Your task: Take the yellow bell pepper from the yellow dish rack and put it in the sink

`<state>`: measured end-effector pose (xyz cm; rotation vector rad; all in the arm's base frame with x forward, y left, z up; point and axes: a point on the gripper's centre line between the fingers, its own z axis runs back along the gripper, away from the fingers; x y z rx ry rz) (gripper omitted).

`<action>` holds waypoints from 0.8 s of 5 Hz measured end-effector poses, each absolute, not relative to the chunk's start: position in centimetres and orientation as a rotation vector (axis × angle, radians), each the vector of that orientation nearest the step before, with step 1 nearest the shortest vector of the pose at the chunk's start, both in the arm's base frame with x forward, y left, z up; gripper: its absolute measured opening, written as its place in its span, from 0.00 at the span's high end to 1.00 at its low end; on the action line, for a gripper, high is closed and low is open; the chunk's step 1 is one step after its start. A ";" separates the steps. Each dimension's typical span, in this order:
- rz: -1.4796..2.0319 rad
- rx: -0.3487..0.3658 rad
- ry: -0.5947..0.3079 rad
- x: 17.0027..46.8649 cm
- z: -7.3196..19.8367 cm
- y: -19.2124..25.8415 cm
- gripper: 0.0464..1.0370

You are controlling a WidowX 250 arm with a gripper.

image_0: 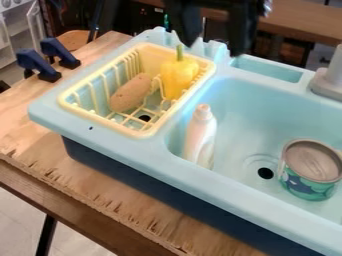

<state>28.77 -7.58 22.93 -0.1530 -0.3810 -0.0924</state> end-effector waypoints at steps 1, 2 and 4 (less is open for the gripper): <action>-0.050 -0.126 -0.402 29.3 23.6 -4.7 0.04; -0.026 -0.110 -0.422 31.4 24.8 -2.0 0.04; -0.015 -0.145 -0.374 35.2 22.5 0.3 0.04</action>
